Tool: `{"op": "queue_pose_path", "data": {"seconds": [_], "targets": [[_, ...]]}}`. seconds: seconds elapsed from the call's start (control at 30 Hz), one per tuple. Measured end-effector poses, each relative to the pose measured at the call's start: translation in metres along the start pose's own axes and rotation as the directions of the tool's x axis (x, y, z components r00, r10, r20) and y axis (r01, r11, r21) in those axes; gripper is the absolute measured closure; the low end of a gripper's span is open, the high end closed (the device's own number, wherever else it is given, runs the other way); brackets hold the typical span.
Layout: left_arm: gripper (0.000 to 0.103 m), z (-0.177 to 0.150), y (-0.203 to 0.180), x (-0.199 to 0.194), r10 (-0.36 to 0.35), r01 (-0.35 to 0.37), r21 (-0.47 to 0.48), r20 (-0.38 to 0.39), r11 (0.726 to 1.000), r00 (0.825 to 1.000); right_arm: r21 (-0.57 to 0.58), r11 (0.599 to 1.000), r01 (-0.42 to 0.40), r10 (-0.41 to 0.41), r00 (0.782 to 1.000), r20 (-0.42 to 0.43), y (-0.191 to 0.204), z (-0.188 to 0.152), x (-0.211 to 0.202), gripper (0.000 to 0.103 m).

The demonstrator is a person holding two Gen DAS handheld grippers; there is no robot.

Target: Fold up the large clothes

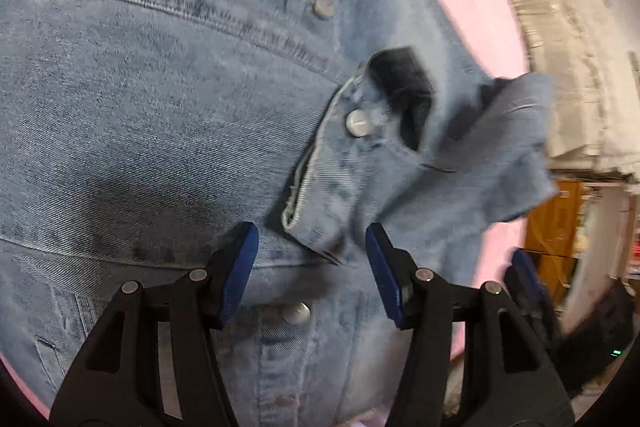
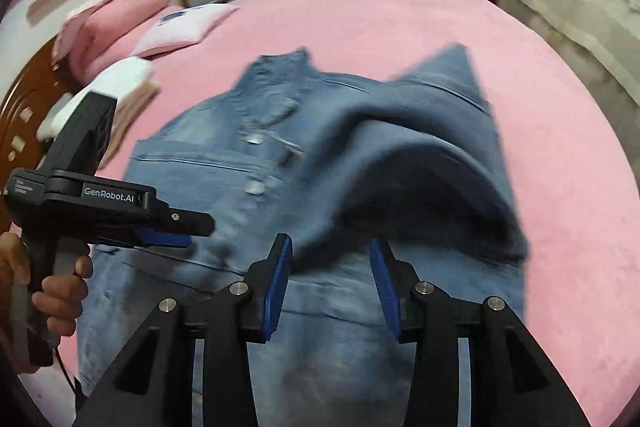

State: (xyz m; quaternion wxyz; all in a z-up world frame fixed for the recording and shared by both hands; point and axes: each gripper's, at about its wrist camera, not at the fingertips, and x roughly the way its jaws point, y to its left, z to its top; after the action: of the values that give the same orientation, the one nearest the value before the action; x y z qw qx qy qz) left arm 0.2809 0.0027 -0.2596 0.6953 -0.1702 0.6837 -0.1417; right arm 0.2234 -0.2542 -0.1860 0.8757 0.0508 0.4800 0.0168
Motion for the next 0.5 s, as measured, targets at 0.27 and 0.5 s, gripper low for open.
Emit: {"op": "queue_pose_path", "data": {"seconds": [0.27, 0.5], "targets": [[0.09, 0.004, -0.039, 0.017, 0.104, -0.102, -0.028, 0.078, 0.994, 0.992, 0.005, 0.993, 0.118, -0.117, 0.991, -0.058, -0.072, -0.012, 0.006, 0.062], [0.097, 0.01, -0.104, -0.015, 0.254, -0.272, 0.008, 0.334, 0.962, 0.908, 0.055, 0.984, 0.167, -0.156, 0.974, -0.166, -0.134, -0.022, 0.033, 0.062]]}}
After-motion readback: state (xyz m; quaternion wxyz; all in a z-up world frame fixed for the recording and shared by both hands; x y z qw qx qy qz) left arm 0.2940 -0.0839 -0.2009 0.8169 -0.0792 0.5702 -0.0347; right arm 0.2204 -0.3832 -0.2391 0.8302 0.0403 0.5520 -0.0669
